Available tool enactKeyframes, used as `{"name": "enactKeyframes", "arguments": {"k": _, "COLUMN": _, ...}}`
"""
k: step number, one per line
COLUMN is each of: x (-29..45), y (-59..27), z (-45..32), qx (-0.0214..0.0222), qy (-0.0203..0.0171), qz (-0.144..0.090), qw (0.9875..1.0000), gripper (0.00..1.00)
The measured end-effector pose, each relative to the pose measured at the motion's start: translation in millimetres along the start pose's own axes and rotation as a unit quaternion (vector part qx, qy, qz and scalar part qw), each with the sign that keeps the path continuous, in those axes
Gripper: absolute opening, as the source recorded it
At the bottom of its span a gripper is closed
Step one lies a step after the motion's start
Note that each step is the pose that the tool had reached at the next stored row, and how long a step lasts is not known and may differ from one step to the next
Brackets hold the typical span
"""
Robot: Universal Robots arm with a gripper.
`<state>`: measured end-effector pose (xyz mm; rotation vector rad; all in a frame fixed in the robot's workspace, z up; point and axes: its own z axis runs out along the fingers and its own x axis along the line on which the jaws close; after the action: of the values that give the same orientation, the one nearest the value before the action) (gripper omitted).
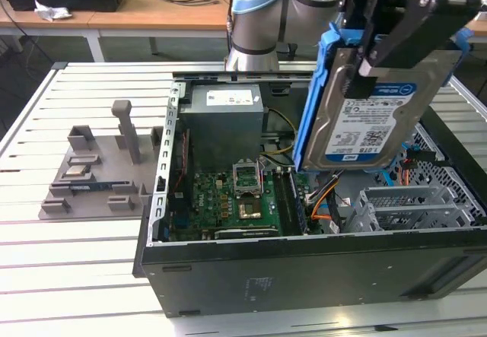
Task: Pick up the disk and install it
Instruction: 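Pick up the disk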
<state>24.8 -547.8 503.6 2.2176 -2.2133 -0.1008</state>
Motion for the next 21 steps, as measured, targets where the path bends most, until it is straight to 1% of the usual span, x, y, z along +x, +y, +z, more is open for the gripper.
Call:
{"name": "enactKeyframes", "arguments": {"k": 1, "x": 2.1, "y": -5.2, "z": -0.2, "qx": -0.0004, "qy": -0.0008, "qz": 0.0, "qw": 1.0, "gripper": 0.37}}
{"name": "enactKeyframes", "arguments": {"k": 3, "x": 4.1, "y": -11.2, "z": 0.2, "qx": -0.001, "qy": -0.0011, "qz": 0.0, "qw": 1.0, "gripper": 0.37}}
{"name": "enactKeyframes", "arguments": {"k": 4, "x": 5.5, "y": -15.9, "z": 0.5, "qx": -0.0015, "qy": -0.0011, "qz": 0.0, "qw": 1.0, "gripper": 0.37}}
{"name": "enactKeyframes", "arguments": {"k": 5, "x": 6.3, "y": -19.5, "z": 0.7, "qx": -0.0019, "qy": -0.0011, "qz": 0.0, "qw": 1.0, "gripper": 0.37}}
{"name": "enactKeyframes", "arguments": {"k": 6, "x": 7.5, "y": -25.0, "z": 1.0, "qx": -0.0026, "qy": -0.0012, "qz": 0.0, "qw": 1.0, "gripper": 0.37}}
{"name": "enactKeyframes", "arguments": {"k": 9, "x": 9.4, "y": -36.1, "z": 2.3, "qx": -0.0041, "qy": -0.0017, "qz": 0.0, "qw": 1.0, "gripper": 0.37}}
{"name": "enactKeyframes", "arguments": {"k": 12, "x": 11.0, "y": -49.0, "z": 6.2, "qx": -0.0063, "qy": -0.0018, "qz": 0.0, "qw": 1.0, "gripper": 0.37}}
{"name": "enactKeyframes", "arguments": {"k": 13, "x": 11.5, "y": -56.4, "z": 9.3, "qx": -0.0073, "qy": -0.0018, "qz": 0.0, "qw": 1.0, "gripper": 0.37}}
{"name": "enactKeyframes", "arguments": {"k": 15, "x": 11.6, "y": -61.1, "z": 12.2, "qx": -0.0079, "qy": -0.0018, "qz": 0.0, "qw": 1.0, "gripper": 0.37}}
{"name": "enactKeyframes", "arguments": {"k": 16, "x": 11.7, "y": -64.3, "z": 15.3, "qx": -0.0083, "qy": -0.0018, "qz": 0.0, "qw": 1.0, "gripper": 0.37}}
{"name": "enactKeyframes", "arguments": {"k": 19, "x": 11.9, "y": -68.7, "z": 19.7, "qx": -0.0085, "qy": -0.0015, "qz": 0.0, "qw": 1.0, "gripper": 0.37}}
{"name": "enactKeyframes", "arguments": {"k": 21, "x": 11.7, "y": -72.2, "z": 21.2, "qx": -0.0084, "qy": -0.0011, "qz": 0.0, "qw": 1.0, "gripper": 0.37}}
